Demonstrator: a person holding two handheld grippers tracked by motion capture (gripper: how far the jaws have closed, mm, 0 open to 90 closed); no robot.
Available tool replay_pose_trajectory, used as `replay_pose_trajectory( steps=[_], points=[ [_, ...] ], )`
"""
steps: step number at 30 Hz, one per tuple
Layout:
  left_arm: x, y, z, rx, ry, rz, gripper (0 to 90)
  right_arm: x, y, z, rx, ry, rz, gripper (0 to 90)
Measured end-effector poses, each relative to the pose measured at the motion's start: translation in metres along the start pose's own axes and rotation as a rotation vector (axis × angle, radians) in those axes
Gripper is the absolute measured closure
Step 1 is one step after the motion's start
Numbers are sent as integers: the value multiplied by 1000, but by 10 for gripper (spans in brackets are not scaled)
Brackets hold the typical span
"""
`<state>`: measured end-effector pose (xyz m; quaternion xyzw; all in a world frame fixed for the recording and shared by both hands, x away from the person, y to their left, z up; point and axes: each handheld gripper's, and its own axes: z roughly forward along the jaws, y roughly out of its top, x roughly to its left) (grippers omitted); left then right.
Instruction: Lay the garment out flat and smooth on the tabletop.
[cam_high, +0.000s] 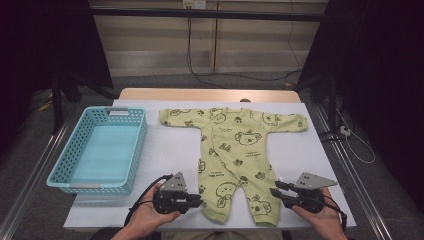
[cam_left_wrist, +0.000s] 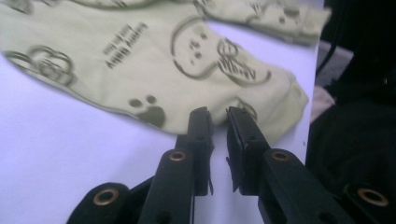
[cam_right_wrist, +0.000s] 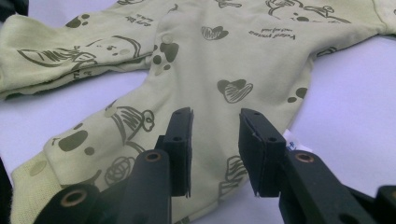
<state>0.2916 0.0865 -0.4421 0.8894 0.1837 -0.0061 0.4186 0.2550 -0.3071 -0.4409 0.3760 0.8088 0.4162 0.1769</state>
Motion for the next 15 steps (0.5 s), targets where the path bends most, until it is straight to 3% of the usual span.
replay_pose_trajectory(
  steps=[1,3,4,5,6,7,8,9,11,13,14,15],
  points=[
    [-3,0,2,37,3,19,791,0,0,0,-1,1,0,649],
    [-8,1,7,52,9,32,729,0,0,0,0,2,-1,648],
    [-10,-1,10,15,-29,14,712,0,0,0,-2,2,-1,647],
    [-11,1,8,41,-3,25,697,0,0,0,-1,3,-2,647],
    [-10,0,8,24,-39,31,690,0,0,0,0,4,-1,646],
    [-12,-1,9,3,-61,15,690,0,0,0,0,3,0,645],
    [-20,-1,9,-29,-29,-52,690,0,0,0,0,2,-1,645],
    [-15,1,4,45,-29,41,684,0,0,0,-2,7,0,645],
    [-18,1,5,14,-11,23,679,0,0,0,-1,4,-2,644],
    [-20,2,5,17,-24,51,667,1,0,1,-4,7,-2,643],
    [-21,2,5,23,-16,47,667,1,0,0,-3,6,-2,643],
    [-23,2,5,1,-11,51,660,0,0,0,-3,6,-1,642]
  ],
)
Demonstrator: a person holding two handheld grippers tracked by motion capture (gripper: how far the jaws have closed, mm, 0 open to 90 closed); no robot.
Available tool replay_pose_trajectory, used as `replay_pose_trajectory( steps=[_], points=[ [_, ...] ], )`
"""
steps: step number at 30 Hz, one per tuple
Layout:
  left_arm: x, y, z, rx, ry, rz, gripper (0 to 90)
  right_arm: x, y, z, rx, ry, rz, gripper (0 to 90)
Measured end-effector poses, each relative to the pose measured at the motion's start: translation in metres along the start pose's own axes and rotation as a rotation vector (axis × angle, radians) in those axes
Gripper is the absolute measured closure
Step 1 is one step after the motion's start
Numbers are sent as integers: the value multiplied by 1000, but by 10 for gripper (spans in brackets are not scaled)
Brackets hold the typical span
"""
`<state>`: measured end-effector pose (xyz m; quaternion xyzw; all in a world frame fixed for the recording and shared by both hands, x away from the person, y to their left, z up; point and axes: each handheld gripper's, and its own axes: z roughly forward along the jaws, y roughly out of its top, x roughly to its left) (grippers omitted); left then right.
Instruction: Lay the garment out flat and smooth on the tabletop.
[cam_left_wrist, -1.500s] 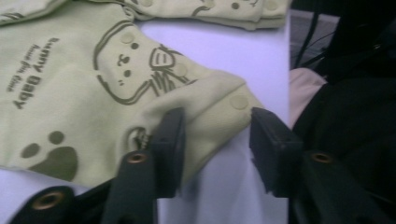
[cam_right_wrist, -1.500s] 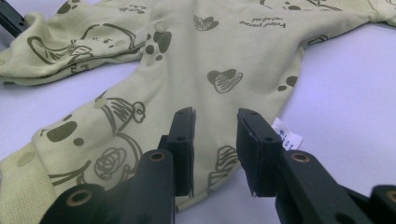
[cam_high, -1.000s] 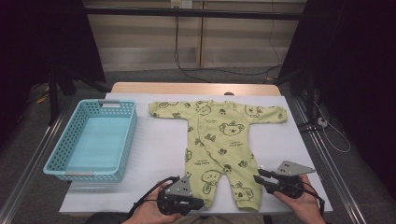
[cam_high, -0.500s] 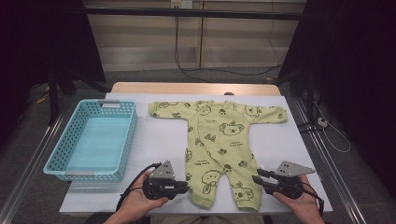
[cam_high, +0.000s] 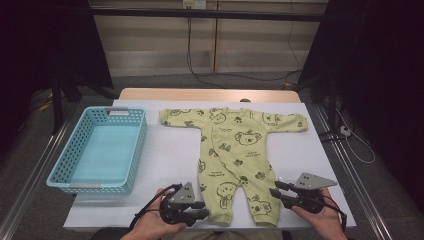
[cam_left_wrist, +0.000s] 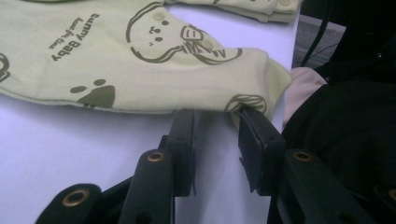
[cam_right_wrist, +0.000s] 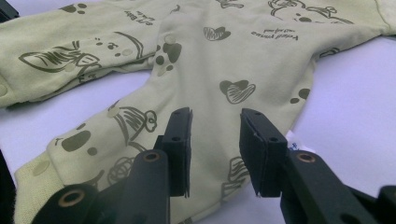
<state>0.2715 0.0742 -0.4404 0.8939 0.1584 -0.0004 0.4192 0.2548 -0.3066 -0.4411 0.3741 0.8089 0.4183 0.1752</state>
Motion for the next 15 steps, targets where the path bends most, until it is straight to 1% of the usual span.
replay_pose_trajectory(
  steps=[1,2,3,4,5,6,7,8,9,10,11,12,13,14,15],
  points=[
    [-1,1,-1,-7,8,10,645,0,0,0,0,0,0,642],
    [-3,1,-2,-24,-5,-7,634,0,0,0,1,0,1,643],
    [0,3,-5,-17,-15,51,607,0,0,0,0,4,3,643],
    [-2,3,-7,-41,-8,27,582,0,0,0,0,4,3,643],
    [-2,4,-8,-50,-8,35,562,0,0,0,0,4,3,643],
    [-3,4,-8,-63,-9,18,545,0,0,0,-2,5,4,643],
    [-2,4,-8,-57,-2,33,539,0,0,1,-2,5,3,643],
    [-1,4,-7,-62,13,23,528,0,0,1,-4,6,3,643],
    [-1,4,-7,-50,14,12,530,0,0,1,-3,6,2,643],
    [1,4,-7,-49,14,35,558,0,0,0,-3,2,1,643],
    [2,4,-7,-34,7,42,588,0,0,0,-4,6,2,643],
    [1,3,-5,-57,-6,32,632,0,0,0,-8,9,-1,643],
    [0,4,-5,-45,-8,38,673,0,0,0,-9,8,-2,643],
    [0,4,-4,-53,-8,36,707,0,0,0,-8,9,-2,642],
    [0,6,-3,-47,-17,53,731,0,0,1,-5,9,-4,642]
  ],
)
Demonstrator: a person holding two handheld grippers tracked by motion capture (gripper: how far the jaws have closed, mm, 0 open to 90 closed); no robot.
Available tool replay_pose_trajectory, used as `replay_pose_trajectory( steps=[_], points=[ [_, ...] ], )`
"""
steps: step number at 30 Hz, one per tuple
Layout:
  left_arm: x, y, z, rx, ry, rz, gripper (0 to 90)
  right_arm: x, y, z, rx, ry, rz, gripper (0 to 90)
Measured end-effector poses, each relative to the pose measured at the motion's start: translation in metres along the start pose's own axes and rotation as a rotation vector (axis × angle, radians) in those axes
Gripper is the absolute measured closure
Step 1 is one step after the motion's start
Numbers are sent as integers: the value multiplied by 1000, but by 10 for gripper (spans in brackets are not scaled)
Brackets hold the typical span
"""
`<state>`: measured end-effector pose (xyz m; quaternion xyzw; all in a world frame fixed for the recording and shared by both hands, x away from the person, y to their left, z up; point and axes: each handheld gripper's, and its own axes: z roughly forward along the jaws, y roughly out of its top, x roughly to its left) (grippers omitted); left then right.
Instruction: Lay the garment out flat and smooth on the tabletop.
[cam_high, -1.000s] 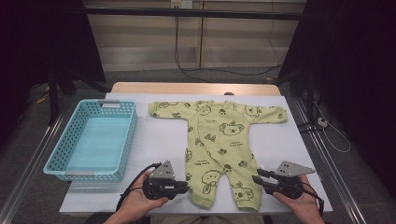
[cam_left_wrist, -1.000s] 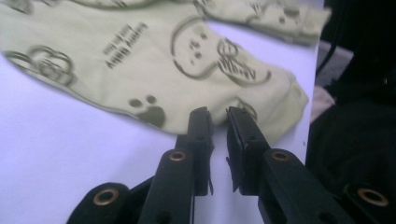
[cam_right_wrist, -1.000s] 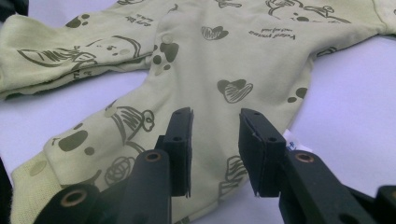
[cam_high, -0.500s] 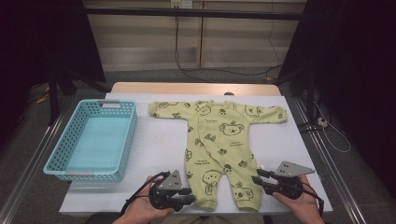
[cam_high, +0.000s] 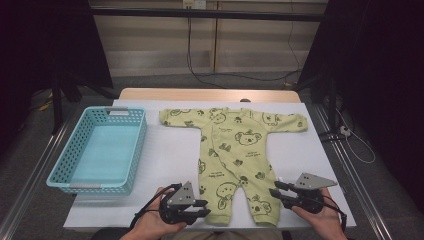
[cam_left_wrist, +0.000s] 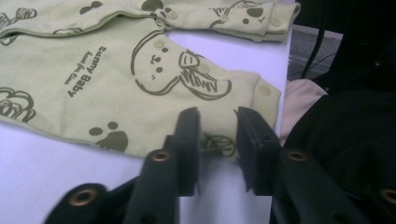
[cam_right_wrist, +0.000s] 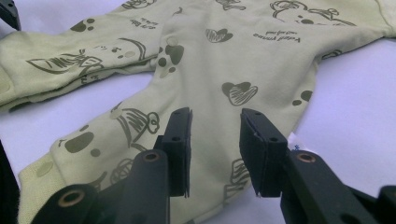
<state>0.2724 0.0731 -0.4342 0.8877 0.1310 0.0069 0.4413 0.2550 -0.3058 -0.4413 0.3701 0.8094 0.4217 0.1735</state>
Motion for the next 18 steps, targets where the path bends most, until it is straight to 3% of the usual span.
replay_pose_trajectory(
  steps=[4,7,9,10,11,12,14,15,16,17,18],
  points=[
    [-4,3,6,-7,-53,24,740,2,0,1,2,14,-6,638],
    [-3,-1,13,38,-54,25,685,3,-1,2,6,36,-15,612],
    [-1,-3,18,65,-47,-3,641,5,-1,3,26,30,-21,580],
    [2,-4,18,92,-55,22,640,5,-2,4,30,37,-24,578],
    [2,-4,17,87,-62,12,641,5,-2,4,37,37,-29,573],
    [3,-4,16,98,-57,0,671,5,-3,5,44,29,-34,568],
    [3,-6,19,48,-85,-44,743,5,-4,6,64,19,-52,563],
    [2,-5,16,84,-46,-46,778,5,-4,5,72,7,-61,558],
    [2,-4,14,103,-48,-49,793,4,-4,5,67,5,-56,558],
    [-2,-5,16,64,-30,-102,801,3,-4,4,56,18,-59,558],
    [1,-5,14,90,-54,-44,804,4,-4,3,41,39,-65,558]
  ],
)
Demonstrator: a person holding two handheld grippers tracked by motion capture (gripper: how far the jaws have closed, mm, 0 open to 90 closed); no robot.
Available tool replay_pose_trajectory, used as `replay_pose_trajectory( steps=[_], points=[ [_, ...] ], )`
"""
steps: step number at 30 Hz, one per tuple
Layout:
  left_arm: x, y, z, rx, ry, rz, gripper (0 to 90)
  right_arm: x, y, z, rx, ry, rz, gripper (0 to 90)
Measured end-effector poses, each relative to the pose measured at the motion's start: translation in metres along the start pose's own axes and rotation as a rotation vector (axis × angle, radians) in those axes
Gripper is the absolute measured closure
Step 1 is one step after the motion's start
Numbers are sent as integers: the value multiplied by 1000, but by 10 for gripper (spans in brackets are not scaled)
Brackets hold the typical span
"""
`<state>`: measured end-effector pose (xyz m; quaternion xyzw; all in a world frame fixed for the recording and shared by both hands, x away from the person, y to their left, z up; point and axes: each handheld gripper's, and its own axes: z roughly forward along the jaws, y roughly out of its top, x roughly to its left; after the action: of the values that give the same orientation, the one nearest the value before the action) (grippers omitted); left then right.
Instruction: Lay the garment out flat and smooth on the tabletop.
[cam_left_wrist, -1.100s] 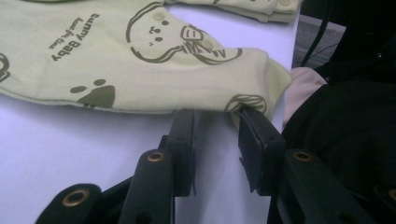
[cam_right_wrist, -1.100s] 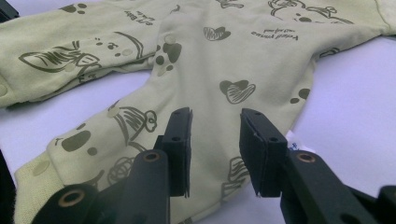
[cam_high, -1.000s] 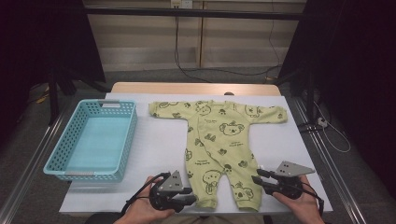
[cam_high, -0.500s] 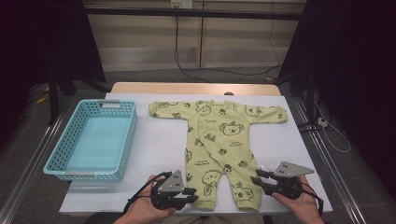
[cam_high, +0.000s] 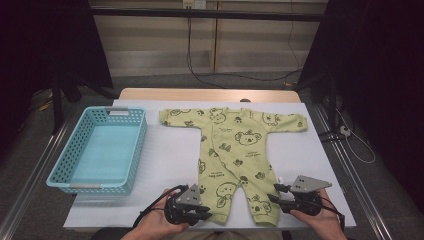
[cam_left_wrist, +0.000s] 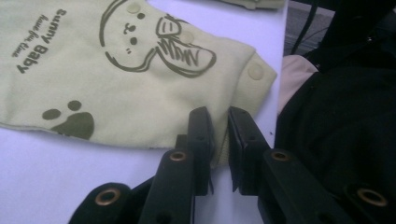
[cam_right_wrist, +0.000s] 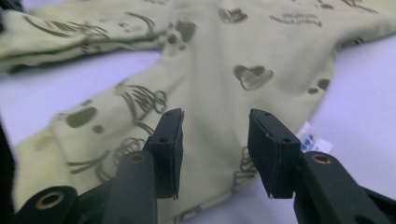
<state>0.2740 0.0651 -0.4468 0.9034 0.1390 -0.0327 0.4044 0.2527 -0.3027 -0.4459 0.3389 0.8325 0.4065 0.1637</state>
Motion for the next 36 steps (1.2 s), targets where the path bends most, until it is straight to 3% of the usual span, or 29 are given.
replay_pose_trajectory(
  steps=[2,3,4,6,8,10,12,13,14,16,17,18,19,23,25,26,28,29,32,33,34,36],
  points=[
    [1,-2,-1,-35,-50,-4,804,7,3,-4,-37,69,-22,587],
    [-2,-2,-4,-8,-7,-36,803,13,5,-5,-52,114,-39,597],
    [0,-1,-7,9,-16,-6,802,19,6,-5,-60,153,-59,607],
    [1,-2,-5,-31,-45,-17,800,32,8,-2,-36,206,-93,603],
    [1,-2,-5,-31,-44,-19,797,40,8,3,6,237,-119,582],
    [1,-2,-6,-34,-48,-14,791,45,7,9,53,244,-151,576],
    [0,-3,-4,-57,-57,-41,790,46,6,13,73,248,-161,616],
    [0,-1,-7,-17,-26,-25,789,46,6,13,68,257,-160,647],
    [1,-2,-7,-9,-16,-23,788,47,7,13,66,246,-170,680],
    [1,-2,-7,-12,-19,-25,786,48,8,12,43,243,-168,800],
    [1,-2,-7,-22,-22,-38,786,48,10,11,41,248,-170,808],
    [1,-2,-7,-17,-28,-35,785,48,10,10,38,250,-173,811],
    [3,-1,-8,-10,-39,-2,785,49,10,10,36,264,-170,812],
    [3,-2,-8,-9,-36,-15,780,51,10,10,26,295,-172,810],
    [1,-2,-7,-21,-38,-39,772,49,11,11,27,302,-155,754],
    [2,-2,-8,-10,-43,-16,764,47,11,10,21,302,-149,718],
    [3,-1,-9,-43,-54,-26,729,42,13,8,3,271,-115,600],
    [3,-1,-12,-43,-30,-34,691,37,14,7,-12,245,-98,611],
    [9,1,-16,-110,-30,-34,576,17,18,2,-62,139,-47,642],
    [11,1,-17,-126,11,-53,501,10,19,1,-72,109,-24,671],
    [14,1,-18,-133,25,-69,433,2,20,1,-69,49,-8,685],
    [19,1,-19,-158,65,-99,371,-14,22,6,-49,-28,26,727]
  ],
)
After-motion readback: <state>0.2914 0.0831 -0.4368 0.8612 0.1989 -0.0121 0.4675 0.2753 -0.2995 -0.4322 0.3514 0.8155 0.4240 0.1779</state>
